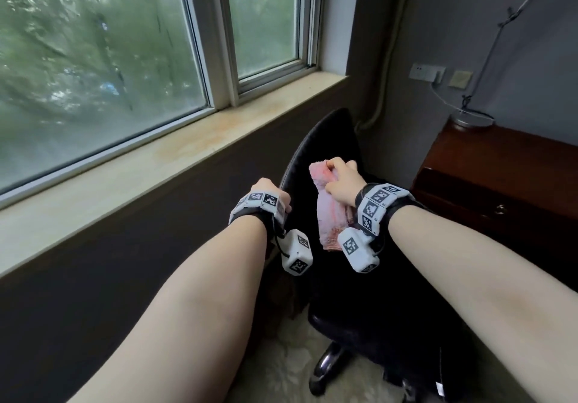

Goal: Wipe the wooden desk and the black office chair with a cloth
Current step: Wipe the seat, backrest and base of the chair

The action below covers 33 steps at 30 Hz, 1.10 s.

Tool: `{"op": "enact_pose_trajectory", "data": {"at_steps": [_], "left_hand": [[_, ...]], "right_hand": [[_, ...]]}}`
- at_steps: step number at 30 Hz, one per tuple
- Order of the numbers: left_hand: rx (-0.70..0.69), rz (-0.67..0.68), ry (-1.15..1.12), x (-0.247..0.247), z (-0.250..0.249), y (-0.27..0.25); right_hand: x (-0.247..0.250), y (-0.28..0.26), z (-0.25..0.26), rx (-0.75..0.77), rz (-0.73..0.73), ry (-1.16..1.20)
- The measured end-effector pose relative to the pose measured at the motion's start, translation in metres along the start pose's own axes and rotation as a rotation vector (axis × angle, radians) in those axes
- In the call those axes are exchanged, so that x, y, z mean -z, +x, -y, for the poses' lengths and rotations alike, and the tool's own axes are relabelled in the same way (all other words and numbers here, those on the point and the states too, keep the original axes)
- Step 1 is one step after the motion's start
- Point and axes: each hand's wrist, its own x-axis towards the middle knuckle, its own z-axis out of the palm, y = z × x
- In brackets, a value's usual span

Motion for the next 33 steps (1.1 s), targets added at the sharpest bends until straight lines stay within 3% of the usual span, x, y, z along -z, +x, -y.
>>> {"op": "enact_pose_trajectory", "data": {"at_steps": [8, 15, 19, 20, 22, 26, 33], "left_hand": [[-0.223, 0.131, -0.092, -0.022, 0.043, -0.132], [-0.575, 0.373, 0.3, -0.032, 0.017, -0.176], [-0.836, 0.108, 0.331, -0.027, -0.002, -0.172], [-0.902, 0.077, 0.418, -0.03, -0.003, -0.165], [-0.997, 0.137, 0.633, -0.04, -0.003, -0.156], [-1.065, 0.245, 0.63, -0.063, -0.013, -0.153], [-1.023, 0.389, 0.608, -0.093, -0.068, -0.194]], "right_hand": [[-0.009, -0.113, 0.003, -0.083, -0.071, -0.033], [0.021, -0.179, -0.034, -0.226, -0.172, -0.052], [0.049, -0.206, -0.059, -0.272, -0.25, -0.077], [0.057, -0.211, -0.065, -0.267, -0.264, -0.087], [0.072, -0.217, -0.076, -0.254, -0.301, -0.093], [0.102, -0.225, -0.095, -0.231, -0.398, -0.05], [0.15, -0.221, -0.121, -0.061, -0.537, 0.066]]}}
